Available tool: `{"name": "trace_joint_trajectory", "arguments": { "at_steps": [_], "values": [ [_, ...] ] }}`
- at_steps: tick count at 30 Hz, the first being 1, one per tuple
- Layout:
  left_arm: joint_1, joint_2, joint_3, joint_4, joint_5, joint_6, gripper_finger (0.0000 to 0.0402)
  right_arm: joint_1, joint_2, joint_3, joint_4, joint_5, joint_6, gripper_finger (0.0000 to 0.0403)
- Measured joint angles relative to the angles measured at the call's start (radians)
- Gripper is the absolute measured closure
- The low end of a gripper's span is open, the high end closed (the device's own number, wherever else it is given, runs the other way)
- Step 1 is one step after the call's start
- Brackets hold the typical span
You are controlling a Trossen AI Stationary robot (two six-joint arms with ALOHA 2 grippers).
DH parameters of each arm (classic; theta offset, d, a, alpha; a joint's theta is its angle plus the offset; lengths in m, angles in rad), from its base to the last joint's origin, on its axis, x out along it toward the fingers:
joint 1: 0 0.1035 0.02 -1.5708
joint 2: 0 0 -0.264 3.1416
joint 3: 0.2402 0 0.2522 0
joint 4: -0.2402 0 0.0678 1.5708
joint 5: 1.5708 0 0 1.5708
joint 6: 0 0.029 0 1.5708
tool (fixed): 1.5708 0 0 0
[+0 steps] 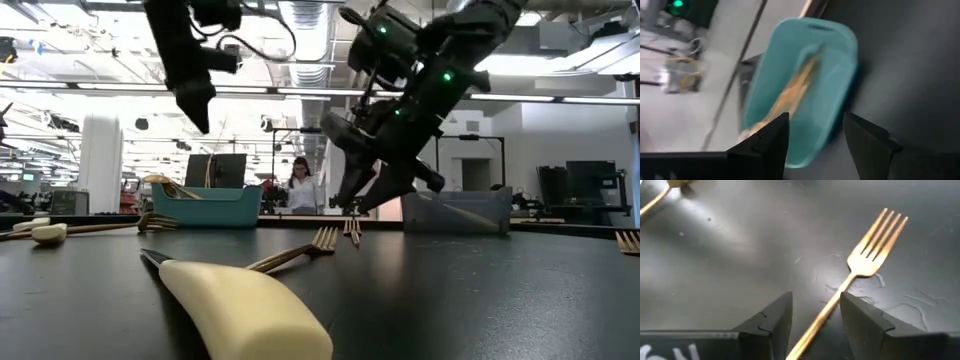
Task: Sort silverware by color (type)
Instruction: Put the gold fork into the orange bin
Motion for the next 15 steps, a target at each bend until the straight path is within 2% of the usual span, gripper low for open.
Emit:
{"name": "trace_joint_trajectory", "arguments": {
  "at_steps": [5, 12, 15],
  "values": [
    [-0.106, -0.093, -0.108, 0.123, 0.115, -0.098, 0.0228, -0.024, 0.017, 0.016, -0.039, -0.016, 0.000, 0.0229],
    [-0.249, -0.116, -0.209, 0.201, 0.124, -0.257, 0.0229, -0.058, 0.084, 0.019, -0.006, -0.078, 0.037, 0.0234],
    [-0.299, -0.101, -0.237, 0.253, 0.112, -0.254, 0.0229, -0.057, 0.106, 0.023, 0.005, -0.071, 0.053, 0.0235]
  ]
}}
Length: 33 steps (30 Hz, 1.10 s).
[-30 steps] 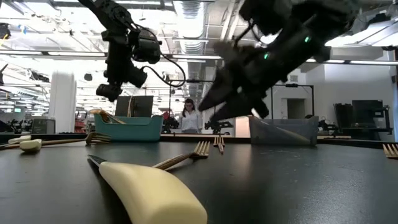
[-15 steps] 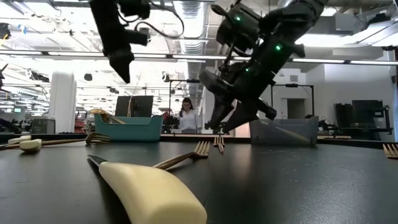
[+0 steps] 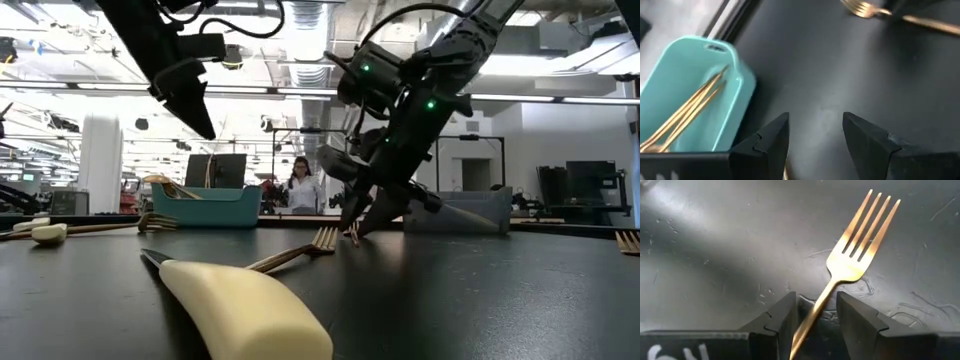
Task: Sort silverware by color (type)
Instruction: Put the gold fork into the orange bin
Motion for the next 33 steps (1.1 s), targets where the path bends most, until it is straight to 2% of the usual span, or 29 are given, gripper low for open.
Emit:
{"name": "trace_joint_trajectory", "arguments": {
  "at_steps": [6, 17, 24, 28, 33],
  "values": [
    [-0.025, 0.010, -0.020, 0.030, -0.060, -0.004, 0.0229, 0.001, 0.029, 0.027, -0.037, 0.007, -0.018, 0.0253],
    [-0.029, 0.010, -0.022, 0.044, -0.093, -0.051, 0.0229, 0.010, 0.018, 0.025, -0.089, 0.012, -0.147, 0.0370],
    [-0.081, 0.018, -0.022, 0.066, -0.085, -0.083, 0.0229, 0.076, -0.008, 0.019, 0.046, -0.038, -0.267, 0.0364],
    [-0.111, 0.027, -0.023, 0.108, -0.085, -0.084, 0.0229, 0.106, -0.055, 0.022, 0.148, -0.018, -0.358, 0.0360],
    [-0.146, 0.039, -0.023, 0.139, -0.067, -0.098, 0.0229, 0.168, -0.073, 0.020, 0.245, 0.064, -0.632, 0.0366]
  ]
}}
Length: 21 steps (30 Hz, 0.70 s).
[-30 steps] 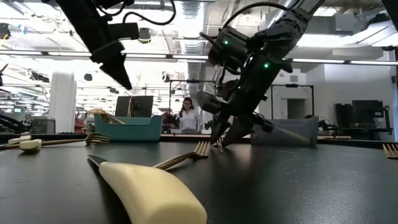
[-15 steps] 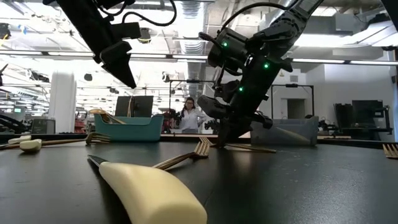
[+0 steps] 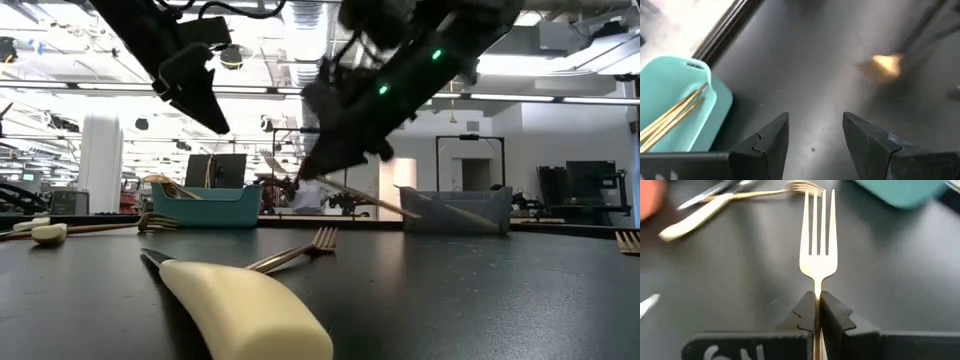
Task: Sort silverware by color (type)
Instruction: Put the gold fork into the orange bin
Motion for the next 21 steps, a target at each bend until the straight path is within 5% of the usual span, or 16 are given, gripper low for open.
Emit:
{"name": "trace_joint_trajectory", "arguments": {
  "at_steps": [4, 10, 14, 21],
  "values": [
    [-0.046, 0.008, 0.000, 0.040, 0.021, 0.010, 0.0229, 0.042, -0.005, 0.002, 0.064, 0.081, -0.013, 0.0366],
    [-0.098, 0.012, 0.000, 0.134, -0.115, -0.040, 0.0229, 0.034, -0.005, 0.001, -0.021, 0.450, 0.231, 0.0365],
    [-0.103, 0.030, 0.000, 0.222, -0.176, -0.069, 0.0229, 0.040, -0.005, 0.000, 0.014, 0.579, 0.310, 0.0365],
    [-0.085, 0.150, 0.000, 0.453, -0.183, -0.053, 0.0229, 0.097, 0.007, 0.001, 0.180, 0.724, 0.046, 0.0364]
  ]
}}
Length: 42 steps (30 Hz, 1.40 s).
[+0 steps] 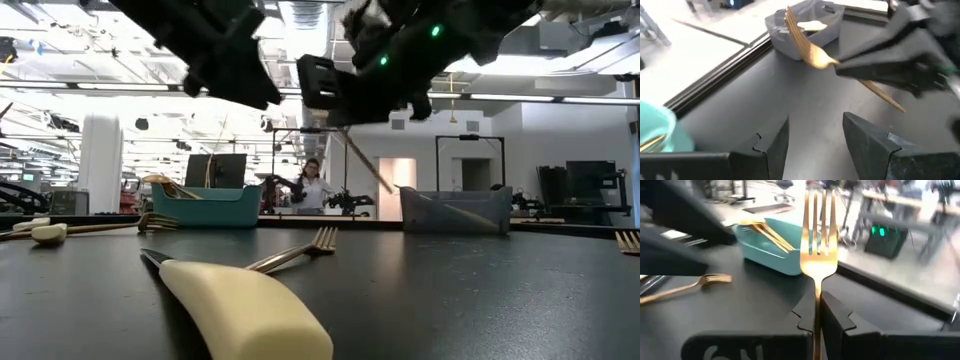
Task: Sort silverware by color (type)
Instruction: Put the gold fork into the orange bin
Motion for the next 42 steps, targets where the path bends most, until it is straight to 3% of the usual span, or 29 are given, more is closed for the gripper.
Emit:
{"name": "trace_joint_trajectory", "arguments": {
  "at_steps": [7, 17, 23, 29, 32, 36, 40, 42],
  "values": [
    [0.025, 0.061, 0.000, 0.209, 0.058, 0.126, 0.0229, 0.053, 0.000, 0.001, 0.007, 0.112, -0.234, 0.0364],
    [0.064, 0.014, 0.001, 0.310, 0.044, 0.202, 0.0229, 0.084, 0.000, 0.000, -0.045, 0.182, -0.237, 0.0364],
    [0.117, 0.014, 0.001, 0.328, 0.223, 0.211, 0.0229, 0.091, 0.000, 0.000, -0.047, 0.182, -0.239, 0.0364],
    [0.142, 0.014, 0.001, 0.359, 0.267, 0.271, 0.0232, 0.092, 0.000, 0.000, -0.048, 0.181, -0.241, 0.0364],
    [0.150, 0.014, 0.001, 0.375, 0.269, 0.319, 0.0256, 0.097, 0.000, 0.000, -0.048, 0.181, -0.241, 0.0364],
    [0.167, 0.014, 0.001, 0.372, 0.314, 0.340, 0.0320, 0.096, 0.000, 0.000, -0.048, 0.181, -0.241, 0.0364],
    [0.187, 0.014, 0.001, 0.370, 0.392, 0.305, 0.0387, 0.096, 0.000, 0.000, -0.048, 0.181, -0.239, 0.0364],
    [0.194, 0.014, 0.001, 0.369, 0.397, 0.275, 0.0395, 0.096, 0.000, 0.000, -0.047, 0.181, -0.238, 0.0364]
  ]
}}
